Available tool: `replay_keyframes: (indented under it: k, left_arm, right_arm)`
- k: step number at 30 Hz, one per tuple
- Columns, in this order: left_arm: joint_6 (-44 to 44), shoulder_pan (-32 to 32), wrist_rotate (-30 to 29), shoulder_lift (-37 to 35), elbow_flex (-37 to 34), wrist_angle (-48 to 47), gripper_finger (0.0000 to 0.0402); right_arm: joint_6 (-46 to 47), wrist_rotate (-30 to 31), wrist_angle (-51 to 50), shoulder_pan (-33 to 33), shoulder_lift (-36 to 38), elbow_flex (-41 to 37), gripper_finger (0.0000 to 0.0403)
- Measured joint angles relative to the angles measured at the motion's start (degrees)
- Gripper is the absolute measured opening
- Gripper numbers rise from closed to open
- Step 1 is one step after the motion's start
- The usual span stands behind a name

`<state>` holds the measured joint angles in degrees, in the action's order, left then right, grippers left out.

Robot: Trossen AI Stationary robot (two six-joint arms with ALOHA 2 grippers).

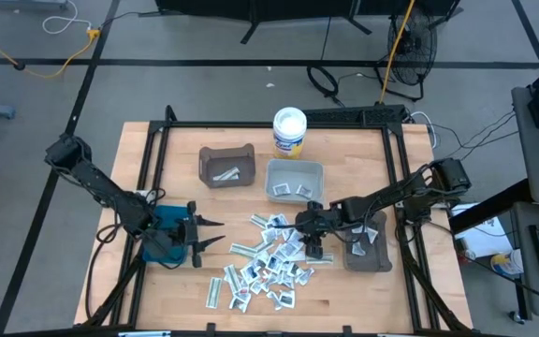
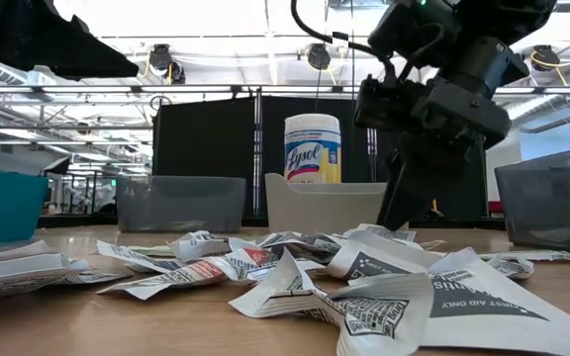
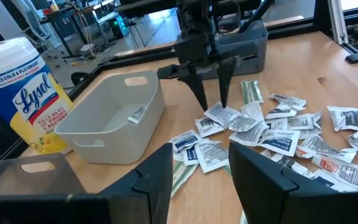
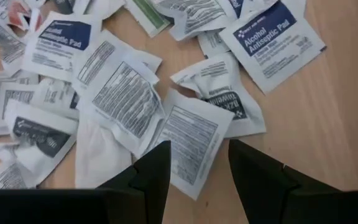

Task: Pick & Place First Aid Supplies
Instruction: Put the blue alcohol pad into the bottom black bin

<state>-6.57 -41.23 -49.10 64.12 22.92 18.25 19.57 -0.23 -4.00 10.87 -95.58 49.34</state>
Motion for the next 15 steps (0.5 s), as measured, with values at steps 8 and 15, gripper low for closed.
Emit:
replay_keyframes:
  k: [8, 15]
  left_arm:
    - [0.2, 0.0, 0.0, 0.0, 0.0, 0.0, 0.0161]
    - [0.0, 0.0, 0.0, 0.0, 0.0, 0.0, 0.0161]
  right_arm:
    - [2.2, -0.1, -0.1, -0.8, 0.1, 0.0, 0.0155]
    - [2.2, -1.1, 1.9, -0.8, 0.0, 0.0, 0.0155]
